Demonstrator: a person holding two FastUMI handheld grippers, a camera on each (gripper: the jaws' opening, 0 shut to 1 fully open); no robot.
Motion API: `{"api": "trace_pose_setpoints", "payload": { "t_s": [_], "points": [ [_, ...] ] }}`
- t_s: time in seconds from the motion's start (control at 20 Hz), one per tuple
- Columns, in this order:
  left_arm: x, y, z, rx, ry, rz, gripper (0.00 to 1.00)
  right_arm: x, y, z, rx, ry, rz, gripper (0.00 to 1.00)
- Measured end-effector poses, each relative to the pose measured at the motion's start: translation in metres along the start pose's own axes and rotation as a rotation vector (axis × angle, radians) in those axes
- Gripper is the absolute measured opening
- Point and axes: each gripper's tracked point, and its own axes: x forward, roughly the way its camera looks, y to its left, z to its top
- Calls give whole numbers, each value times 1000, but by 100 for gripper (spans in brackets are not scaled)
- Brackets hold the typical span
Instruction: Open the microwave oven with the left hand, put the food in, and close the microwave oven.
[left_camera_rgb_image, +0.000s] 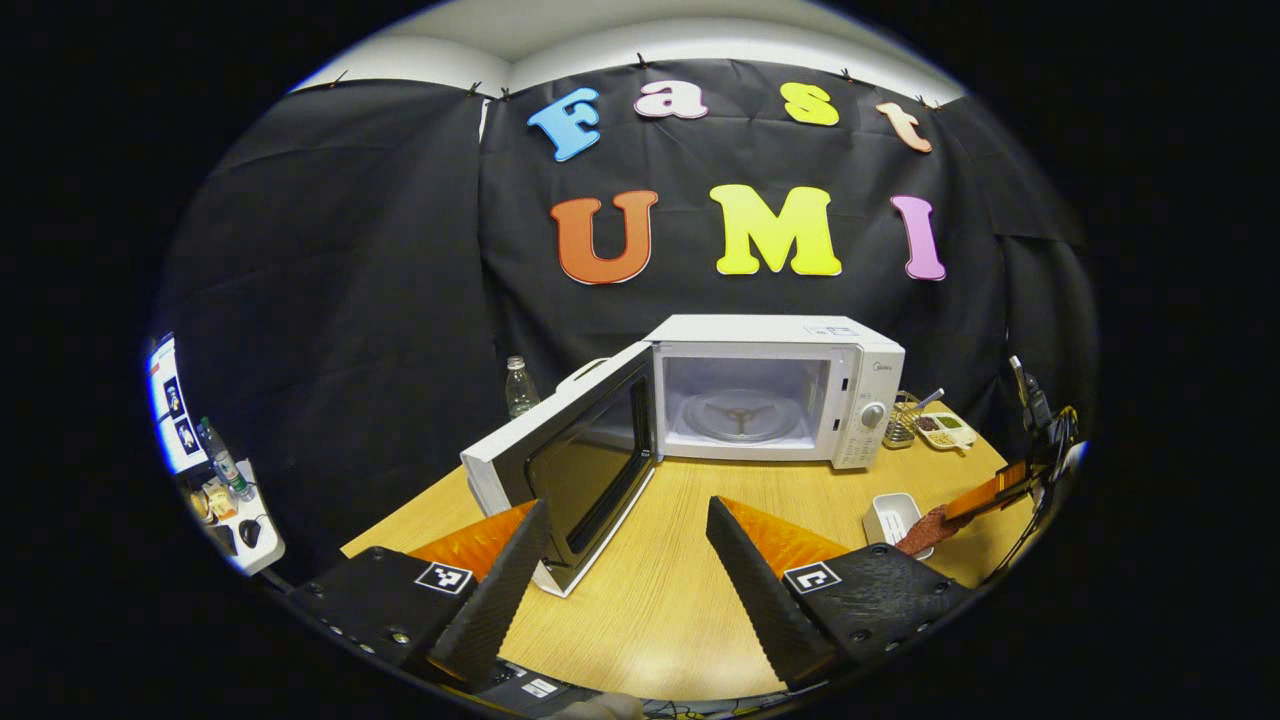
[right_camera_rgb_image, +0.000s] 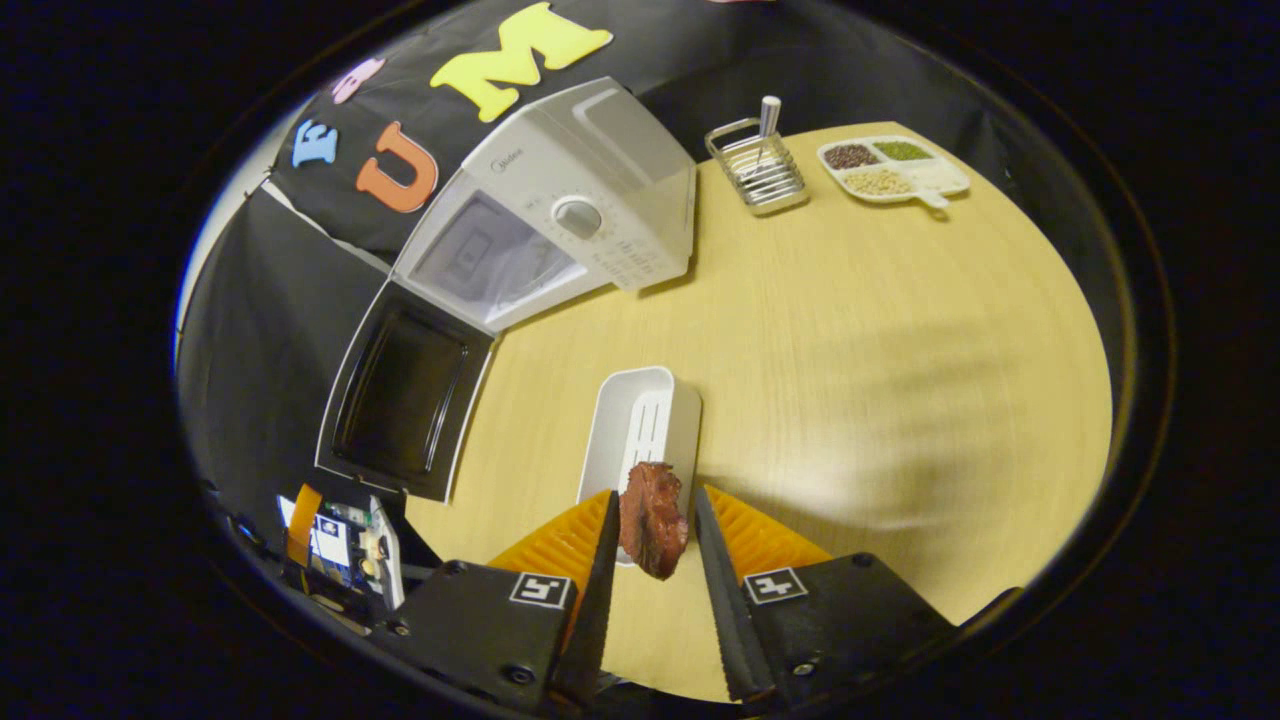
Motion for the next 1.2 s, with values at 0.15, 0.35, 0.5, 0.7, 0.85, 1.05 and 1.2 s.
{"api": "trace_pose_setpoints", "payload": {
  "t_s": [0.15,0.35,0.5,0.7,0.85,1.05,1.2],
  "points": [
    [-4,-11,5,-12,13,34,97,5,2,-1,10,60,47,17],
    [-9,-22,10,17,15,60,97,2,9,3,12,95,93,17],
    [-14,-24,18,34,11,65,97,-3,17,7,14,94,123,7],
    [-18,-25,29,59,-7,41,97,-27,40,22,-76,21,151,5],
    [-15,-23,33,74,-15,3,97,-45,67,35,-71,-61,178,13],
    [-11,-24,37,109,-36,-111,97,-57,112,48,-11,-211,183,13],
    [-9,-17,34,147,-47,-214,97,-54,147,46,51,-353,162,13]
  ]
}}
